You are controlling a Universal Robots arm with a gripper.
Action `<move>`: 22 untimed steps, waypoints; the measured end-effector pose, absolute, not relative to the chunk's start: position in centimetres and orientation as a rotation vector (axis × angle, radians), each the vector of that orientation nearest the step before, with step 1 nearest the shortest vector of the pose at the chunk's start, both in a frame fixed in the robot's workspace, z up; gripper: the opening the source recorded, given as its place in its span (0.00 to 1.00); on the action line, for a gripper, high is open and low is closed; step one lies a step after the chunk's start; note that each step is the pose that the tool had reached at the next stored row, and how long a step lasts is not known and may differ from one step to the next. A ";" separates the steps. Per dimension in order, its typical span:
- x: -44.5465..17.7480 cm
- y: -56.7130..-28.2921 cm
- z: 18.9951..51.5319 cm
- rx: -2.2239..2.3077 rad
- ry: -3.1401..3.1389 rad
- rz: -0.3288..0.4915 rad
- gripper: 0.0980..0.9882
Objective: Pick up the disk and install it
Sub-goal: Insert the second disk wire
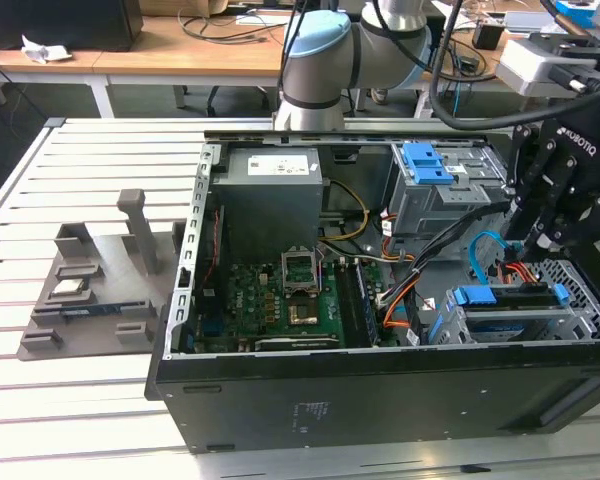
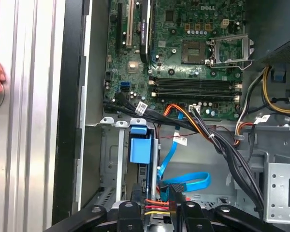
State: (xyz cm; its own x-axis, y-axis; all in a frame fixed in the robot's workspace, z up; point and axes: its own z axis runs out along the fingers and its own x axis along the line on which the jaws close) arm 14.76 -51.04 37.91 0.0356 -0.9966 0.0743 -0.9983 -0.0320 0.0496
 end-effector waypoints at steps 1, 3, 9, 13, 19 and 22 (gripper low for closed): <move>14.5 -51.0 37.7 2.200 -2.119 0.029 0.30; 14.3 -51.0 37.5 2.204 -2.114 0.029 0.30; 14.3 -51.0 37.1 2.209 -2.109 0.030 0.30; 14.3 -51.0 37.1 2.209 -2.109 0.030 0.21; 14.3 -51.0 37.0 2.209 -2.109 0.030 0.07; 14.3 -52.3 36.5 2.177 -2.137 0.033 0.07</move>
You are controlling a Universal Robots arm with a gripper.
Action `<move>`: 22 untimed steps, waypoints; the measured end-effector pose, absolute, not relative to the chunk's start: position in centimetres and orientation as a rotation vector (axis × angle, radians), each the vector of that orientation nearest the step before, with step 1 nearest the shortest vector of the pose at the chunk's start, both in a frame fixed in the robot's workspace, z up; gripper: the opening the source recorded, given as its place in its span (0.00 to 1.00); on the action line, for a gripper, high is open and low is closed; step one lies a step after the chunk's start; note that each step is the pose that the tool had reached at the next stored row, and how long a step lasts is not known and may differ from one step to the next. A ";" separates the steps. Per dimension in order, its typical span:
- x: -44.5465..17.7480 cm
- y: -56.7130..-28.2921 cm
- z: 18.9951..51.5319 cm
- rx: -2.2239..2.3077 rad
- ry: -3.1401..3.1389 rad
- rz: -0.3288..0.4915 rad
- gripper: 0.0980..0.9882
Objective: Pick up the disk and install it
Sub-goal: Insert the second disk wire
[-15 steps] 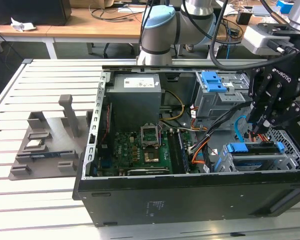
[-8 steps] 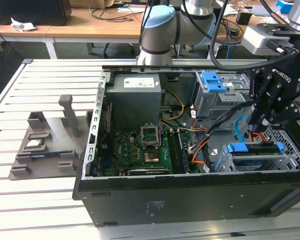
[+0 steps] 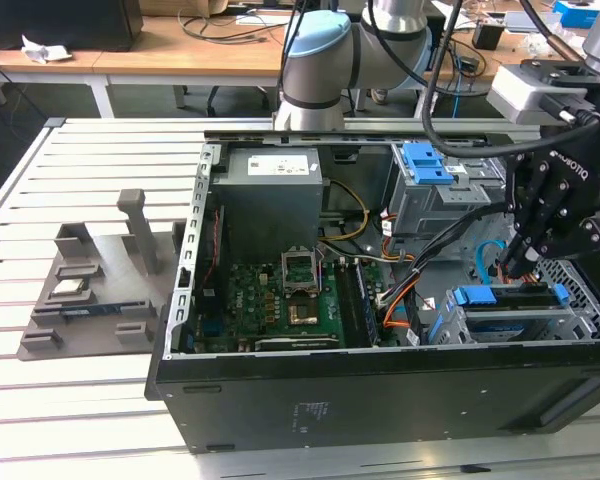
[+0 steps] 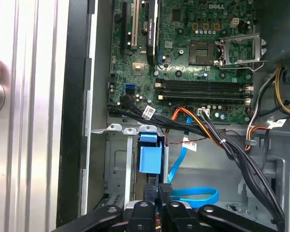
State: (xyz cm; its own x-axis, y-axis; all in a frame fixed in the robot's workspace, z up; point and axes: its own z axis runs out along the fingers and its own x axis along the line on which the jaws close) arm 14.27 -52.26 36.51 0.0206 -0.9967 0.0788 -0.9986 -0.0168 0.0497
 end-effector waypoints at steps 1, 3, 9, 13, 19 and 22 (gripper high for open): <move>14.9 -52.3 35.8 2.174 -2.138 0.031 0.07; 14.9 -52.3 35.3 2.173 -2.138 0.030 0.07; 14.9 -53.0 35.0 2.173 -2.138 0.029 0.07; 15.3 -53.2 35.0 2.173 -2.138 0.029 0.07; 15.6 -53.1 34.6 2.173 -2.138 0.029 0.07; 15.4 -53.0 34.5 2.173 -2.138 0.029 0.07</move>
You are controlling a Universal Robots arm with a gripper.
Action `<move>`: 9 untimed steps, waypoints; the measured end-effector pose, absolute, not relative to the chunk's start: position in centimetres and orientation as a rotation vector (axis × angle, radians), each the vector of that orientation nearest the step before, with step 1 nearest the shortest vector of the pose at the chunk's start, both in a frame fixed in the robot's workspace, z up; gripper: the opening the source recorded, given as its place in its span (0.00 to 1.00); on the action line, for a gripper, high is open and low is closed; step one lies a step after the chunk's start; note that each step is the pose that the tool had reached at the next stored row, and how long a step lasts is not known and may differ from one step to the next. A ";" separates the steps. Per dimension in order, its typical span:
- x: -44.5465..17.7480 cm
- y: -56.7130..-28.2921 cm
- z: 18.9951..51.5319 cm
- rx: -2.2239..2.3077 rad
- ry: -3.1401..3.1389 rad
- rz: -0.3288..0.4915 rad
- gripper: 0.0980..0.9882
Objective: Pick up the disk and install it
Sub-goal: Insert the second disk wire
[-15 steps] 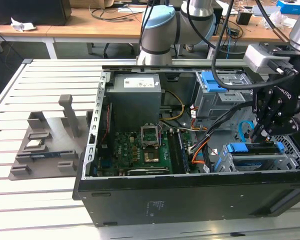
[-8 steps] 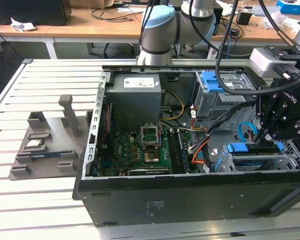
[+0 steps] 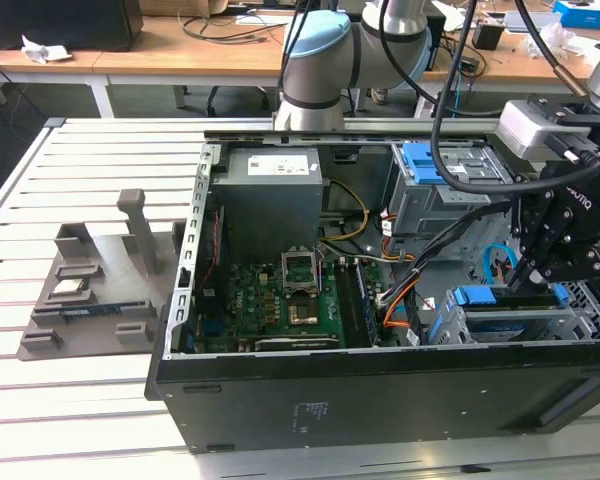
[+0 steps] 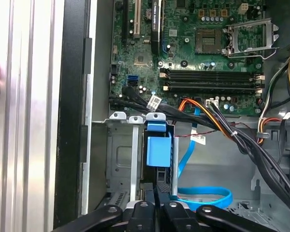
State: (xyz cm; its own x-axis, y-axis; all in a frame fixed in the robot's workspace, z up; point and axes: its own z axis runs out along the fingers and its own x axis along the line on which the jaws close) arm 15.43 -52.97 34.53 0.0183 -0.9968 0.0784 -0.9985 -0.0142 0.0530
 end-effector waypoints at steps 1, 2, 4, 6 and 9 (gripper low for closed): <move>15.4 -52.8 34.5 2.174 -2.138 0.028 0.07; 15.4 -52.7 34.4 2.175 -2.140 0.025 0.07; 15.4 -52.7 34.4 2.175 -2.140 0.025 0.07; 15.4 -52.6 34.3 2.175 -2.140 0.025 0.07; 15.5 -52.3 34.2 2.175 -2.140 0.025 0.07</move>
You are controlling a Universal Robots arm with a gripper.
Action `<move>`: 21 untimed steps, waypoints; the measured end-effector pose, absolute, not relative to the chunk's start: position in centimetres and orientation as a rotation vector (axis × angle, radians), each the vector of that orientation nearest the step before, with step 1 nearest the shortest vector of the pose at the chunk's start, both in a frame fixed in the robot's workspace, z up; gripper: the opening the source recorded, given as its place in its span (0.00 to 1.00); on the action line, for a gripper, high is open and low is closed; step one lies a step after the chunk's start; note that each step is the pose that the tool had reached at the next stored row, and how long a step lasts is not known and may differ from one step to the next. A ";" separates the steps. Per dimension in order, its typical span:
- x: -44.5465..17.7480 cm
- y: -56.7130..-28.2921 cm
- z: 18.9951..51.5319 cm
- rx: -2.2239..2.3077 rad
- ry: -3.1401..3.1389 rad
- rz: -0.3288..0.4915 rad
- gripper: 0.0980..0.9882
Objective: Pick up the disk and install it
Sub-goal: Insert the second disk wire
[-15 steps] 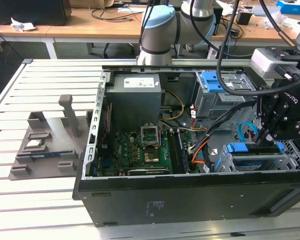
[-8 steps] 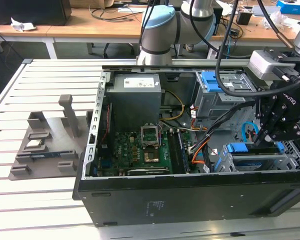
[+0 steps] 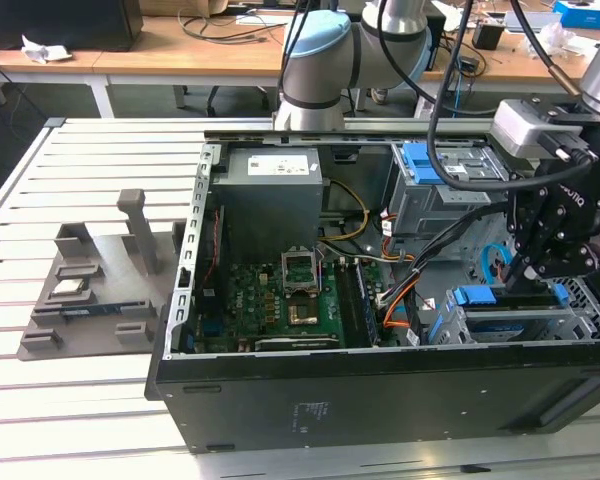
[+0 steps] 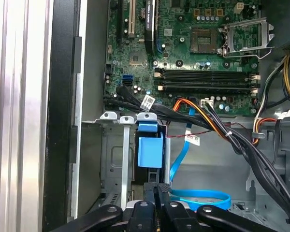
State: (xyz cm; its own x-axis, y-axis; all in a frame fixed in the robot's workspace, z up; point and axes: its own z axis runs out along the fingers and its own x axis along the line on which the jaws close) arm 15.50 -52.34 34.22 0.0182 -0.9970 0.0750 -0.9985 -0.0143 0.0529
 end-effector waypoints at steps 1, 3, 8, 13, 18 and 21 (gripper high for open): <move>15.5 -52.3 34.2 2.175 -2.140 0.025 0.07; 15.5 -52.3 34.2 2.175 -2.140 0.025 0.07; 15.5 -52.2 35.6 2.175 -2.140 0.025 0.14; 15.5 -51.9 38.6 2.175 -2.140 0.025 0.01; 15.5 -51.8 40.3 2.175 -2.140 0.025 0.01; 15.5 -51.8 40.3 2.175 -2.140 0.025 0.01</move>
